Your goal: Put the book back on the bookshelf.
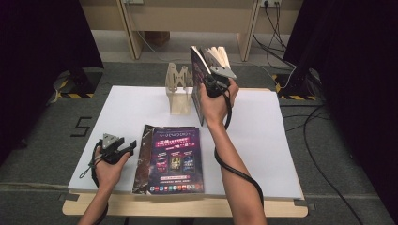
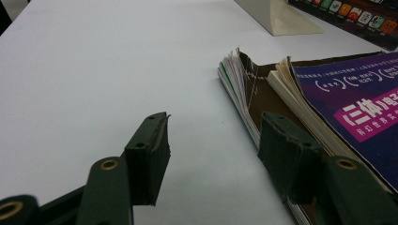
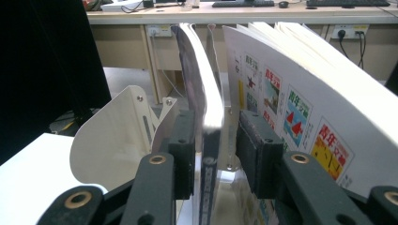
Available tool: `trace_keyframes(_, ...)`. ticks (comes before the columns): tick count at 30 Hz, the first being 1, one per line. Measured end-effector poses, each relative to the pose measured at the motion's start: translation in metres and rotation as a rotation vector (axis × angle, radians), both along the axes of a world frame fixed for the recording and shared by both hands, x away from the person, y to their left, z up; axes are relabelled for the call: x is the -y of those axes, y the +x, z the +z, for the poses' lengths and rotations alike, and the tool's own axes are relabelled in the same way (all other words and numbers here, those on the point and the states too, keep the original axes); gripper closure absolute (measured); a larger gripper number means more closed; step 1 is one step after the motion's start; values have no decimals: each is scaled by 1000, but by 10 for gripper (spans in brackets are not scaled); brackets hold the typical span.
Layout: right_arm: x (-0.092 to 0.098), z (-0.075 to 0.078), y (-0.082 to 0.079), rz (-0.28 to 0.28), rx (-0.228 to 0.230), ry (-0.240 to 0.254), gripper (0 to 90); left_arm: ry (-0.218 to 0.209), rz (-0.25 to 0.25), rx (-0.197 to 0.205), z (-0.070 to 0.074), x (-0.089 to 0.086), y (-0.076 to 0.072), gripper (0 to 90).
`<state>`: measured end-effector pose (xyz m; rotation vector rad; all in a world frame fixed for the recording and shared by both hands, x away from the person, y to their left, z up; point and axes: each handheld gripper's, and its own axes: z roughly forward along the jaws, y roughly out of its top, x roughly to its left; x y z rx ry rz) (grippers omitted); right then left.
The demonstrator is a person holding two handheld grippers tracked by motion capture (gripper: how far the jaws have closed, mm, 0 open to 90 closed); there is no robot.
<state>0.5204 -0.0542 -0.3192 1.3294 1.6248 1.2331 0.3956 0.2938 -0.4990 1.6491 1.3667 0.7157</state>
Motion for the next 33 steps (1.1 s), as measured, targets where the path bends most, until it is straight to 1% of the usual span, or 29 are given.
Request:
trace_keyframes(8, 3, -2, -8, 12, -4, 4, 669, 4, -1, -1, 0, 0, 0, 422)
trace_keyframes(16, 6, -8, -16, 29, -22, 21, 656, 7, -4, -1, 0, 0, 0, 422)
trace_keyframes(21, 7, -9, -22, 37, -33, 32, 648, 7, -4, -1, 0, 0, 0, 421)
trace_keyframes(27, 11, -10, -27, 46, -32, 32, 639, 10, -6, -3, 0, 0, 0, 421)
trace_keyframes(33, 16, -12, -32, 52, -48, 42, 634, 6, -1, -3, 0, 0, 0, 418)
